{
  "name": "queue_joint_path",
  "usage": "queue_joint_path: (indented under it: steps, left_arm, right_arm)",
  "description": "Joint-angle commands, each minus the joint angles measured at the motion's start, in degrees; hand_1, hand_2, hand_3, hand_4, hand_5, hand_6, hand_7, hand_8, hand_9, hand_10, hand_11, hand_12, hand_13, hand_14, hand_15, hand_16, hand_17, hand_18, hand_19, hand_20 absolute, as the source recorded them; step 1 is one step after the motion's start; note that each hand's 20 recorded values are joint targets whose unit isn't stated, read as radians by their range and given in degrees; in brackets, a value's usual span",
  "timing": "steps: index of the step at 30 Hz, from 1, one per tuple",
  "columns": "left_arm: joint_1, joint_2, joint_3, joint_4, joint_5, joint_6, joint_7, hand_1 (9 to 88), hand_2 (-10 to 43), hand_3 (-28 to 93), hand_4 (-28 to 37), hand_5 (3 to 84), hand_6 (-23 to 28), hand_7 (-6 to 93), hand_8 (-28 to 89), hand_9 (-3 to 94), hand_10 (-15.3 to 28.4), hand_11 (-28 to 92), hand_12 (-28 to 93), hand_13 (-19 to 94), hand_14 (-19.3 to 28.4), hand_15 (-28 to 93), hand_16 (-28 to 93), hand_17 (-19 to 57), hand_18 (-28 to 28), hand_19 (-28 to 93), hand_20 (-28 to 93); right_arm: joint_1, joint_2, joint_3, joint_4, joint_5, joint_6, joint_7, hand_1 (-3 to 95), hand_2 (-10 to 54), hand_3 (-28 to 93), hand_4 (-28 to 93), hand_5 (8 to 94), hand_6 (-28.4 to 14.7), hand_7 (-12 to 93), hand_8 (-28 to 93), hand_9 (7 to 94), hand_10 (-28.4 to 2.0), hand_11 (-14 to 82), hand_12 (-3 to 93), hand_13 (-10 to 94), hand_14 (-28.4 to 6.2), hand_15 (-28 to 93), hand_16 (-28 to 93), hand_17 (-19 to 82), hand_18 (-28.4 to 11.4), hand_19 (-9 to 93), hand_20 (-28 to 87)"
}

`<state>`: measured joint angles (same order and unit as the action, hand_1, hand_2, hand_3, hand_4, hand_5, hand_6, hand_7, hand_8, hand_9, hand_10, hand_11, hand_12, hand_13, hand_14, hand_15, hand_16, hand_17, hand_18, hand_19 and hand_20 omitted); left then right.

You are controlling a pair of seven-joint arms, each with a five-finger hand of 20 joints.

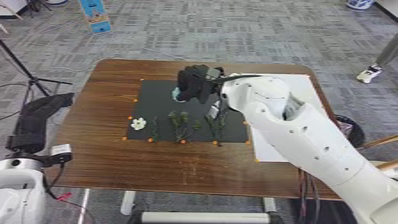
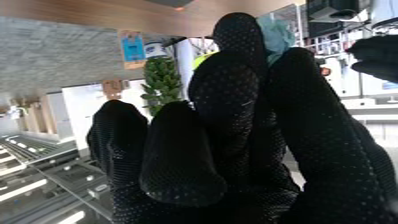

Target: Arrange flowers

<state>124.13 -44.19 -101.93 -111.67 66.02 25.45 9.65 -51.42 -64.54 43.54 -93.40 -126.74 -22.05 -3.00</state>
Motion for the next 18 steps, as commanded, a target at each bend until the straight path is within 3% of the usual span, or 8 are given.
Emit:
queue_joint_path:
  steps: [1,4,8,12,14,18]
  left_arm:
    - [-4.35,-0.55,4.88,2.61,-1.24,-0.03,-0.03,19.4,14.9,72,-28.3,49.5,2.9,16.1,-9,47.8,12.2,18,11,33,10.3,10,-2,8.2,5.4,2,16]
    - [-5.97,-0.61,6.52,2.61,-1.06,-0.66,0.49,19.6,15.1,72,-28.3,49.5,2.9,16.2,-9,47.8,12.3,18,11,33,10.2,10,-2,8.3,5.3,2,17]
    - [-7.41,-0.74,7.56,2.13,-0.55,-1.41,0.71,19.6,15.0,72,-28.3,49.5,3.0,16.2,-9,47.8,12.3,18,11,33,10.2,10,-2,8.3,5.3,2,17]
    - [-7.61,-0.52,7.43,1.62,0.08,-1.5,0.84,19.7,15.1,72,-28.3,49.6,2.9,16.3,-9,47.7,12.3,18,11,33,10.2,10,-2,8.0,5.5,2,17]
    - [-7.38,-0.87,7.28,1.58,0.65,-1.39,0.76,19.7,15.2,72,-28.3,49.6,2.9,16.3,-9,47.8,12.2,18,11,33,10.2,10,-2,7.9,5.6,3,17]
    - [-7.18,-1.31,7.81,1.86,0.47,-0.88,0.69,20.1,15.8,72,-28.3,49.6,2.9,16.4,-9,47.8,12.3,18,11,33,10.2,10,-2,7.9,5.6,3,16]
  right_arm:
    - [-0.67,-10.39,1.89,5.62,-5.71,-1.04,-1.19,48.5,5.2,56,-21,76.8,2.0,33,12,88.6,-9.9,48.2,35.3,84,-7.7,75,43,52,-23.3,93,71]
    - [-1.39,-12.34,2.19,7.96,-7.67,-0.92,-1.37,48.7,5.2,56,-21,76.5,2.2,33,12,88.6,-9.8,48.2,35.4,84,-7.7,75,43,52,-23.3,93,71]
    - [-2.17,-16.24,4.04,11.51,-13.6,-2.03,-3.37,48.5,5.5,55,-21,76.5,2.2,33,11,88.6,-9.9,48.2,35.4,84,-7.7,75,43,52,-23.3,93,71]
    - [-1.49,-21.7,7.76,15.6,-25.09,-7.0,-8.47,48.4,5.7,55,-21,76.6,2.2,32,10,88.6,-9.9,48.2,35.5,84,-7.7,75,43,52,-23.3,93,71]
    - [-1.17,-24.5,10.12,17.84,-29.14,-9.07,-10.98,48.3,5.8,55,-21,76.5,2.3,33,10,88.6,-9.9,48.2,35.5,84,-7.7,75,43,51,-23.4,93,71]
    - [-1.26,-27.05,12.18,19.89,-34.67,-10.09,-12.77,48.1,6.1,55,-21,76.6,2.2,32,9,88.5,-10.1,48.1,35.5,84,-7.8,75,44,51,-23.4,93,71]
